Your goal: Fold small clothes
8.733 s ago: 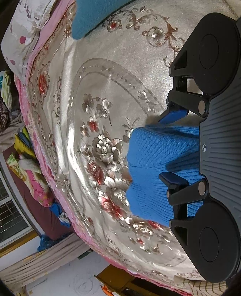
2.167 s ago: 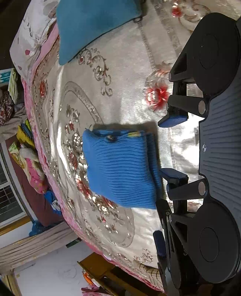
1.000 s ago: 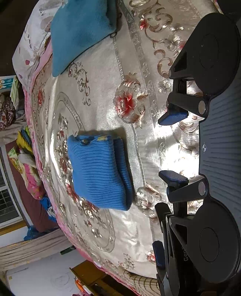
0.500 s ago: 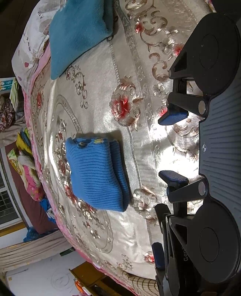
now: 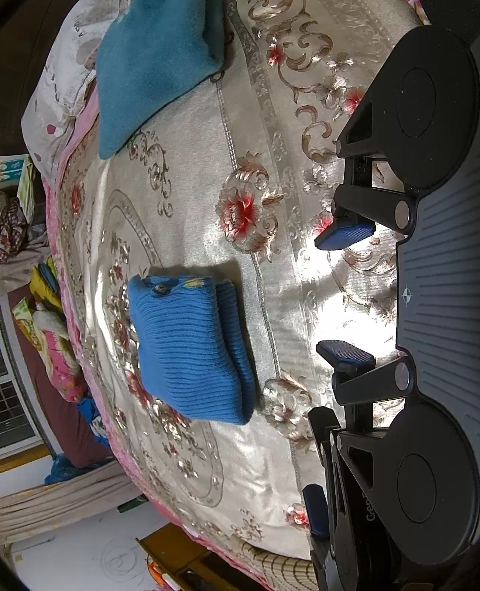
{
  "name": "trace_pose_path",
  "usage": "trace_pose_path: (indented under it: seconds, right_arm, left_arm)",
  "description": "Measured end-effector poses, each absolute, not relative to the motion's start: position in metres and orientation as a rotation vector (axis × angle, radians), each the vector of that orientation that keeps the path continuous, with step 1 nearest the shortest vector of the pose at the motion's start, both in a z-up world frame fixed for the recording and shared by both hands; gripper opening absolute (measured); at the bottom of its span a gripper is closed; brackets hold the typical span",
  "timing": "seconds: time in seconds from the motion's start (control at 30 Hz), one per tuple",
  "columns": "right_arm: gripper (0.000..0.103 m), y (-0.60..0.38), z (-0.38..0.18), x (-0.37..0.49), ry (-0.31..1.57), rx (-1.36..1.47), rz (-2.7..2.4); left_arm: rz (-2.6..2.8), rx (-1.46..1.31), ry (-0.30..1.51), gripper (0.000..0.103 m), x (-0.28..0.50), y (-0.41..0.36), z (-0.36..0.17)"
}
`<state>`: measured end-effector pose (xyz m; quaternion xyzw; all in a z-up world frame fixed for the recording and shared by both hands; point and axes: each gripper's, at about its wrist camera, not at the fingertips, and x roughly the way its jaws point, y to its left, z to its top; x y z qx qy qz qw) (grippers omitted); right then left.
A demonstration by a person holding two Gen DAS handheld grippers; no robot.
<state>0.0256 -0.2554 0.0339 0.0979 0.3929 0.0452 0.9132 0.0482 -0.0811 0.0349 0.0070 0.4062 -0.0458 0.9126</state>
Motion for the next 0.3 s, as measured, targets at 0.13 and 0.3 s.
trace_pose_path:
  seconds: [0.13,0.3]
  right_arm:
    - [0.054,-0.2556,0.0339,0.0258,0.810,0.203,0.093]
    - [0.055,-0.2560,0.0325,0.0253,0.811,0.205,0.091]
  left_arm:
    - [-0.094,0.018,0.836,0.094,0.0474,-0.0816,0.0350]
    - [-0.093,0.015,0.837,0.094,0.0474,-0.0813,0.0350]
